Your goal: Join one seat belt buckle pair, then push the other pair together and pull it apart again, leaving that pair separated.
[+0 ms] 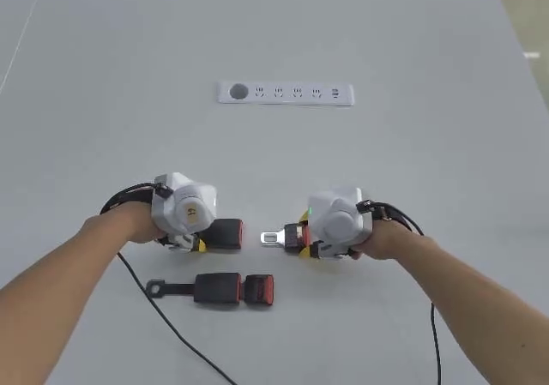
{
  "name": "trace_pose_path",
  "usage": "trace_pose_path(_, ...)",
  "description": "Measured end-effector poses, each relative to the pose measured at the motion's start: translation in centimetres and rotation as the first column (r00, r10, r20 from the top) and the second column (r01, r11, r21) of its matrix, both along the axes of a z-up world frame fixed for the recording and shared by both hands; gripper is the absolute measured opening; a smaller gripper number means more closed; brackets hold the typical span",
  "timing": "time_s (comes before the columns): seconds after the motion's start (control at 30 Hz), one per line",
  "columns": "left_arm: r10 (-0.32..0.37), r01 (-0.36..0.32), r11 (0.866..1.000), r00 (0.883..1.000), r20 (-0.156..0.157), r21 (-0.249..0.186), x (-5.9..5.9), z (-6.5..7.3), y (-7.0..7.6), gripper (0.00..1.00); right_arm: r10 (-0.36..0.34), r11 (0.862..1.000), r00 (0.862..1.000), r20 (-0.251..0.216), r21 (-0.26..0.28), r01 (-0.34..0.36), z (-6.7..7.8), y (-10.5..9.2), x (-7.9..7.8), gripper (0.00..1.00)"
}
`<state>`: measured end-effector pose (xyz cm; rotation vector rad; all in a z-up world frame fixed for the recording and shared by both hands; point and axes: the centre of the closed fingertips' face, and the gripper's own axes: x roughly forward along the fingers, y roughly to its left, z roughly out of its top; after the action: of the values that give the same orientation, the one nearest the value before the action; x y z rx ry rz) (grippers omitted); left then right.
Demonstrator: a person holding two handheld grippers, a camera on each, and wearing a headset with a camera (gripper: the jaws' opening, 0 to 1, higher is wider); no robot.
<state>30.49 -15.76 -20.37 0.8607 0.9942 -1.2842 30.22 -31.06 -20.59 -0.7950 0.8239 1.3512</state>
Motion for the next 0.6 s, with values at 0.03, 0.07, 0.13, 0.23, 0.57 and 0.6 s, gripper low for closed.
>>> trace_pose_path(0.03, -0.002, 0.002, 1.000, 1.000, -0.001, 0.002, -0.1, 0.0, 0.0, 0.30, 0.000, 1.000, 1.000, 0.000, 0.000, 0.000, 0.0, 0.2, 0.0, 0.31)
trace_pose_path(0.07, -0.005, 0.005, 1.000, 1.000, -0.002, 0.004, -0.1, 0.0, 0.0, 0.30, 0.000, 1.000, 1.000, 0.000, -0.001, 0.000, -0.1, 0.3, 0.0, 0.31)
trace_pose_path(0.13, -0.010, 0.010, 1.000, 1.000, -0.003, 0.011, 0.0, -0.1, 0.0, 0.30, -0.001, 1.000, 1.000, 0.002, -0.002, 0.001, -0.2, 0.5, 0.2, 0.31)
trace_pose_path(0.23, -0.014, 0.014, 1.000, 1.000, -0.004, 0.020, 0.0, -0.1, -0.1, 0.30, -0.002, 1.000, 1.000, 0.001, -0.002, 0.002, -0.3, 0.7, 0.2, 0.31)
trace_pose_path(0.57, -0.014, 0.014, 0.999, 1.000, -0.007, 0.029, 0.1, -0.3, -0.1, 0.30, -0.001, 1.000, 1.000, 0.006, 0.000, 0.001, -0.1, 1.6, 0.3, 0.32)
trace_pose_path(0.6, -0.013, 0.013, 0.999, 1.000, -0.007, 0.029, 0.1, -0.3, -0.1, 0.30, 0.000, 1.000, 1.000, 0.007, 0.000, 0.000, 0.0, 1.7, 0.3, 0.32)
